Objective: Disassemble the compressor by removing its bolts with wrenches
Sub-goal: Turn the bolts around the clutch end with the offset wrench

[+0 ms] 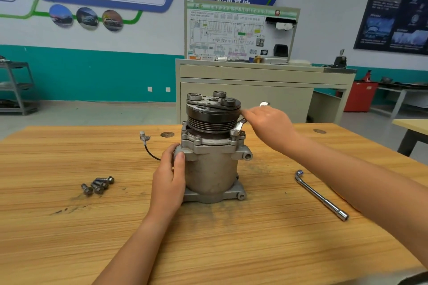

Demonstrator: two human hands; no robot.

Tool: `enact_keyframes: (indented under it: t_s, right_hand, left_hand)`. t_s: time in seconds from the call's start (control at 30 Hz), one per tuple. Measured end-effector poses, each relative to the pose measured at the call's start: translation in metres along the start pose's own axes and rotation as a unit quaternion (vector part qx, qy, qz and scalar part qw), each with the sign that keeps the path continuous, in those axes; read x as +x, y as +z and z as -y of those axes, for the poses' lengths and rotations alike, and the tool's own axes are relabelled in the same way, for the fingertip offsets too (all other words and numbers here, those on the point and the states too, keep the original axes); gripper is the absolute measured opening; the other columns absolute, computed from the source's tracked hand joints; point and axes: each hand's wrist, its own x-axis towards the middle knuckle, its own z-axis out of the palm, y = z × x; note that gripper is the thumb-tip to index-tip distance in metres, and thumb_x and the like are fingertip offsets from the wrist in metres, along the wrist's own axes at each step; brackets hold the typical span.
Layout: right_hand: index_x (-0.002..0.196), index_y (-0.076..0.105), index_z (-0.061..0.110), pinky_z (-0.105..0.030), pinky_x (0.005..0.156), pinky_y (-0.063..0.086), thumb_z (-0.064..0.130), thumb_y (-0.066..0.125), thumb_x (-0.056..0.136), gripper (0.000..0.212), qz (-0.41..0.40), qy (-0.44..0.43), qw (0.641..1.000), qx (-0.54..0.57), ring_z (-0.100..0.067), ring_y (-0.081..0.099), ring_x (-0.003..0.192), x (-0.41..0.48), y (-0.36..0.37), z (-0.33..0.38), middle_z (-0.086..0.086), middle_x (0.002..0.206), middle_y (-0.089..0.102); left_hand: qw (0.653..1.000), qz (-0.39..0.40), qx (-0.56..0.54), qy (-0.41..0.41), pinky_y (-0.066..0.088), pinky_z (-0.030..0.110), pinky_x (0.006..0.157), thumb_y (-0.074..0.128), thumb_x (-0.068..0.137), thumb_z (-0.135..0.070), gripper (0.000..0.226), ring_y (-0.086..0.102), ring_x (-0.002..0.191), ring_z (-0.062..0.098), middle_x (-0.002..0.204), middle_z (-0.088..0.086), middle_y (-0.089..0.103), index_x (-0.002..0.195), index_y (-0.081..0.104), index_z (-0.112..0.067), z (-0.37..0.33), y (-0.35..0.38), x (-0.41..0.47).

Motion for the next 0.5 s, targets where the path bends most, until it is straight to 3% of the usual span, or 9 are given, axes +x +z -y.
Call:
enact_keyframes:
  t_s: [0.1,0.17,0.23,0.3,0.37,0.5]
  right_hand:
    - [0.118,0.056,-0.006,-0.031,0.044,0.044,0.0,0.056,0.088,0.03,-0.068,0.096,0.988,0.104,-0.031,0.06,0.052,-0.021,-0.017,0.003,-0.016,0.069,0.064]
    - [0.127,0.049,-0.004,-0.028,0.041,0.04,0.004,0.056,0.089,0.039,-0.066,0.092,0.989,0.098,-0.029,0.057,0.047,-0.037,-0.03,0.009,-0.014,0.069,0.064]
    - [0.138,0.04,0.007,-0.028,0.04,0.04,0.007,0.055,0.091,0.049,0.003,0.064,0.998,0.03,-0.029,0.056,0.051,-0.051,-0.04,0.014,-0.009,0.074,0.064]
    - [0.146,0.017,0.023,-0.028,0.043,0.031,0.009,0.044,0.094,0.061,0.099,0.072,0.991,-0.044,-0.022,0.05,0.058,-0.057,-0.044,0.018,0.001,0.076,0.054]
    - [0.146,0.003,0.027,-0.026,0.043,0.024,0.005,0.039,0.092,0.068,0.153,0.085,0.983,-0.062,-0.015,0.04,0.055,-0.059,-0.048,0.023,0.004,0.07,0.043]
    - [0.142,0.012,0.016,-0.025,0.041,0.024,-0.006,0.04,0.082,0.069,0.203,0.105,0.97,-0.081,-0.013,0.031,0.049,-0.051,-0.059,0.036,0.002,0.06,0.034]
  left_hand:
    - [1.0,-0.002,-0.001,-0.003,0.035,0.003,0.082,0.035,0.099,-0.033,0.041,0.049,0.111,0.0,0.123,-0.007,0.058,0.134,0.047,-0.016,0.001,0.0,0.0]
    - [1.0,-0.004,-0.002,-0.005,0.034,0.001,0.08,0.035,0.099,-0.031,0.04,0.047,0.109,-0.004,0.121,-0.01,0.057,0.134,0.047,-0.016,0.001,0.001,0.001]
    - [1.0,-0.007,-0.004,-0.009,0.032,-0.005,0.077,0.036,0.1,-0.03,0.039,0.044,0.104,-0.01,0.118,-0.013,0.055,0.135,0.047,-0.017,0.0,0.001,0.001]
    - [1.0,-0.007,-0.003,-0.01,0.03,-0.007,0.075,0.036,0.1,-0.03,0.039,0.043,0.101,-0.013,0.118,-0.013,0.054,0.135,0.047,-0.017,0.0,0.001,0.001]
    - [1.0,-0.006,-0.004,-0.01,0.03,-0.007,0.074,0.036,0.1,-0.03,0.039,0.045,0.095,-0.019,0.116,-0.014,0.054,0.135,0.047,-0.016,0.0,0.001,0.001]
    - [1.0,-0.005,-0.012,-0.006,0.031,-0.007,0.073,0.036,0.099,-0.031,0.039,0.04,0.096,-0.031,0.108,-0.026,0.052,0.133,0.047,-0.016,0.002,0.001,0.001]
